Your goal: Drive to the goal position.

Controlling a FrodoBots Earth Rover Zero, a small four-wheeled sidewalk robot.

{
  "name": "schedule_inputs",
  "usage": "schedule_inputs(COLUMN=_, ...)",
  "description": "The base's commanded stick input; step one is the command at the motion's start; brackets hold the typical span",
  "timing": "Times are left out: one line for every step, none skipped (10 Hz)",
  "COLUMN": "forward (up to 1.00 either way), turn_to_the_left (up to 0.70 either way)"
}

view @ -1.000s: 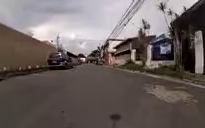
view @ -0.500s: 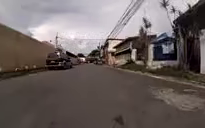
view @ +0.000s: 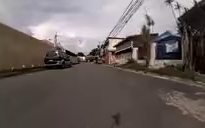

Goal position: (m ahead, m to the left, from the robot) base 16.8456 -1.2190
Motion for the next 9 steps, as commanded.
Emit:
schedule_inputs(forward=0.7, turn_to_the_left=0.0)
schedule_inputs(forward=0.7, turn_to_the_left=0.0)
schedule_inputs(forward=0.7, turn_to_the_left=0.0)
schedule_inputs(forward=0.7, turn_to_the_left=0.0)
schedule_inputs(forward=0.7, turn_to_the_left=0.0)
schedule_inputs(forward=0.7, turn_to_the_left=0.0)
schedule_inputs(forward=0.7, turn_to_the_left=0.0)
schedule_inputs(forward=0.7, turn_to_the_left=0.0)
schedule_inputs(forward=0.7, turn_to_the_left=0.0)
